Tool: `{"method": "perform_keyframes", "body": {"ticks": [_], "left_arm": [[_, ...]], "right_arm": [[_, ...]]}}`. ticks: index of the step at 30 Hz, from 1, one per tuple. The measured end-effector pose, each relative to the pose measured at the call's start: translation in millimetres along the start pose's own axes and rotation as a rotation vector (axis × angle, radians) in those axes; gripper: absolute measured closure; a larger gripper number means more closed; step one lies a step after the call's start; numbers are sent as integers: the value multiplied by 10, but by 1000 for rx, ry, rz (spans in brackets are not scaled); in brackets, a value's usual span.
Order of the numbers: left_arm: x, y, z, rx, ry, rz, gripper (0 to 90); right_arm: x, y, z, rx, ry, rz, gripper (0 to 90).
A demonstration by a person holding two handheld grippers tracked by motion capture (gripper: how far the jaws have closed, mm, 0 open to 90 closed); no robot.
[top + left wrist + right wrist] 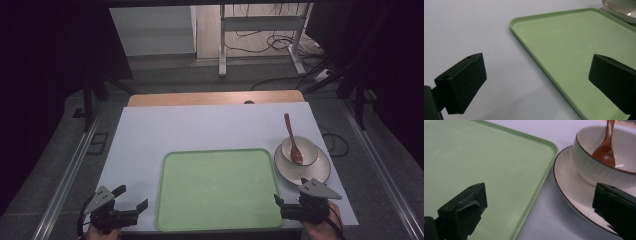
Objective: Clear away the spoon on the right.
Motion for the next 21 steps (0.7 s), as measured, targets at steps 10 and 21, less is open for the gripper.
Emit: {"method": "perform_keyframes", "body": {"ticks": [10, 21], "left_arm": [[12, -30, -28, 0, -33, 14, 9], [11, -31, -40, 2, -36, 16, 10]], "right_arm": [[-22, -22, -28, -43, -25, -26, 0], [-24, -34, -7, -67, -19, -20, 11]]}}
Point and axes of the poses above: each handheld gripper's, and its own axes: y roughly backward along the jaws, x roughly out of its underside, z roughly to its left, the point moved 8 cm from there along -y, roughly forward along the jaws, and after that the axes turned 15 degrees about -y, right-handed, at the moved point
